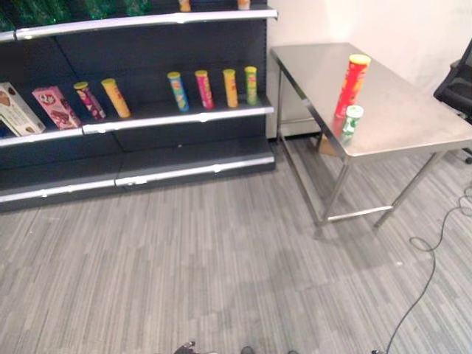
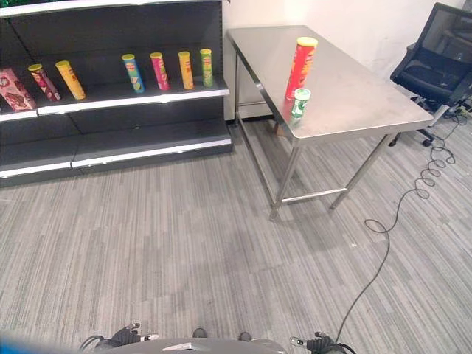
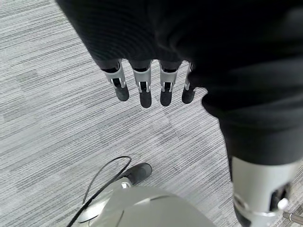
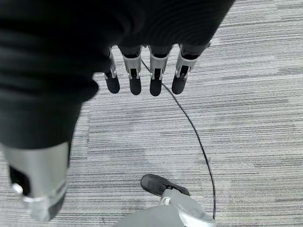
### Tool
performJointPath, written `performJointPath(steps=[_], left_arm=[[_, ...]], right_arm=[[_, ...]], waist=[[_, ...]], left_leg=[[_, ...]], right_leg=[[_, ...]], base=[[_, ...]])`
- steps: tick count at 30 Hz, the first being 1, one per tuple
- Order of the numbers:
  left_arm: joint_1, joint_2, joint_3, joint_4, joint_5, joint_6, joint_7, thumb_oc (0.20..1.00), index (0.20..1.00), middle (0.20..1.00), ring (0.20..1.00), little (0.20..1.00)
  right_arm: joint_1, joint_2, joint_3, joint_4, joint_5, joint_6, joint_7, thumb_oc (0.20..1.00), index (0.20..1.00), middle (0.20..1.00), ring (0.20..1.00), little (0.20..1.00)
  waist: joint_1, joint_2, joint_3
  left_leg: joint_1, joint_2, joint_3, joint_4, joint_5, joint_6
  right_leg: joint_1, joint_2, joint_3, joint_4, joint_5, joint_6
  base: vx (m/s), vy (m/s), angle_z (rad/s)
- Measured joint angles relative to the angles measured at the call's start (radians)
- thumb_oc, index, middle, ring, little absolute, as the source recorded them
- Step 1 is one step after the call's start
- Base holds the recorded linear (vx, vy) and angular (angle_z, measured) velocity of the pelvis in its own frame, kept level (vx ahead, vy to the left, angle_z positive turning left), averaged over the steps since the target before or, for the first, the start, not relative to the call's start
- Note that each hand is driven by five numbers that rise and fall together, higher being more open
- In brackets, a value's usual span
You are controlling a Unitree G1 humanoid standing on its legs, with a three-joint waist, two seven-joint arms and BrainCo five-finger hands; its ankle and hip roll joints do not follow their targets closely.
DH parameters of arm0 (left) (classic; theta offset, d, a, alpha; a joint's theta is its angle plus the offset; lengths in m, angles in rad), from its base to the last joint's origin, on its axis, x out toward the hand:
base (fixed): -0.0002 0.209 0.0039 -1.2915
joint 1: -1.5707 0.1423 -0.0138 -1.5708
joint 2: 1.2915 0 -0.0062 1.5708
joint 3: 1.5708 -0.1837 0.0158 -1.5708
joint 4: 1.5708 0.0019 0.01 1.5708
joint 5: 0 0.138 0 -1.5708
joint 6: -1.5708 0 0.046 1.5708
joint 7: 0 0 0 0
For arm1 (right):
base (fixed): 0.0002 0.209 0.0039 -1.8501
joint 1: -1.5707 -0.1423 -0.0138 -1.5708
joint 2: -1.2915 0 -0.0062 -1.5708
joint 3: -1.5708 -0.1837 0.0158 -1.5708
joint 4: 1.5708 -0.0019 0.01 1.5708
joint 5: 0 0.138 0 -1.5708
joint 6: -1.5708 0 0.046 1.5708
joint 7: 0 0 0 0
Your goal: Put the goods on the table back onto the shelves and tidy them up.
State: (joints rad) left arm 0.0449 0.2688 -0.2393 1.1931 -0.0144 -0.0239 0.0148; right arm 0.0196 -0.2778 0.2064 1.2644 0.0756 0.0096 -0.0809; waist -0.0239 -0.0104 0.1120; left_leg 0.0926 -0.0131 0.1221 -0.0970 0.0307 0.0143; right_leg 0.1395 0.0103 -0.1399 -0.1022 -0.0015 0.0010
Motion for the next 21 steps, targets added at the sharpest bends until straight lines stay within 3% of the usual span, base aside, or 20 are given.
performJointPath(steps=[21], left_arm=[[0.0, 0.0, 0.003, 0.002, 0.022, -0.001, 0.011, 1.0, 1.0, 1.0, 1.0, 1.0]], right_arm=[[-0.013, -0.001, 0.006, -0.002, -0.001, 0.0, 0.0, 1.0, 1.0, 1.0, 1.0, 1.0]], waist=[[0.008, 0.004, 0.0]], left_leg=[[-0.007, 0.0, 0.03, 0.0, -0.001, 0.001]], right_leg=[[-0.025, 0.0, 0.03, 0.001, 0.007, 0.013]], base=[[-0.01, 0.035, -0.04]])
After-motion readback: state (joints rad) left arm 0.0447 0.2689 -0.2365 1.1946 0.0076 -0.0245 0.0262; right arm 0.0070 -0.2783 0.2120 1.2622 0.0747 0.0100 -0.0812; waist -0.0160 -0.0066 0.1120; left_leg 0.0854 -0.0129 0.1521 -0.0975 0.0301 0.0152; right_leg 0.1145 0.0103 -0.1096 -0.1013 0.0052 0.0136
